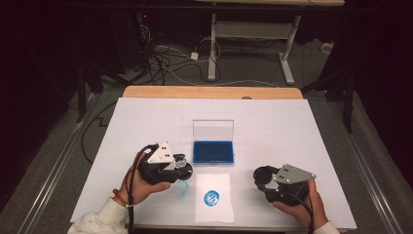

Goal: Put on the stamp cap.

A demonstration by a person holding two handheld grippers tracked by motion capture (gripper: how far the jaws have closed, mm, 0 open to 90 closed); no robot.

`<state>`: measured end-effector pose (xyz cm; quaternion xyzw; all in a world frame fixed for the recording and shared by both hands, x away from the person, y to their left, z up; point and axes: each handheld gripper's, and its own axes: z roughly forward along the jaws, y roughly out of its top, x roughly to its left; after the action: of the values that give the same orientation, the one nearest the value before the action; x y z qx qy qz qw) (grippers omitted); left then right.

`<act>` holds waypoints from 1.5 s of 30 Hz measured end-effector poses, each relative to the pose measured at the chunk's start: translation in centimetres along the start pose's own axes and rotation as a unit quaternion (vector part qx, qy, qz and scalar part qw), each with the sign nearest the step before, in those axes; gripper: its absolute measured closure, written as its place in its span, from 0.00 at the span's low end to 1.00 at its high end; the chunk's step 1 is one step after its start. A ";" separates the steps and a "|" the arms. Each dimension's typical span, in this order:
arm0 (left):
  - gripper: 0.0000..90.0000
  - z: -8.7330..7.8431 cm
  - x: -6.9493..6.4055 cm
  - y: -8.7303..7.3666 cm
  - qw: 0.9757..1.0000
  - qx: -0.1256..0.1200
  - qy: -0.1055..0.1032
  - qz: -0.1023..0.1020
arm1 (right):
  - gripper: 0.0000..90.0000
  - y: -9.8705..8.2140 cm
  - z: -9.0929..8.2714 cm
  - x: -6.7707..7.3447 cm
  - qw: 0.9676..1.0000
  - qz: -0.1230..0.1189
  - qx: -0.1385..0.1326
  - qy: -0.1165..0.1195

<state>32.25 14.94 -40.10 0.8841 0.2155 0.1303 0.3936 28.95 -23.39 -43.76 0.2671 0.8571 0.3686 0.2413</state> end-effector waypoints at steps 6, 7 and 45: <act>0.61 0.6 0.1 0.6 1.000 0.000 -0.005 0.001 | 0.43 0.2 0.5 0.0 1.000 0.002 0.001 0.007; 0.61 0.7 0.1 0.7 1.000 -0.002 -0.006 0.000 | 0.43 0.4 0.6 0.0 1.000 0.002 0.000 0.007; 0.61 3.8 -0.7 5.5 0.995 -0.088 -0.049 0.011 | 0.43 7.6 7.9 4.1 0.995 -0.006 -0.053 0.088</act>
<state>34.67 8.89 -38.53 0.8538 0.1734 0.1094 0.4785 32.83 -12.35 -43.67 0.2152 0.8557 0.4345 0.1810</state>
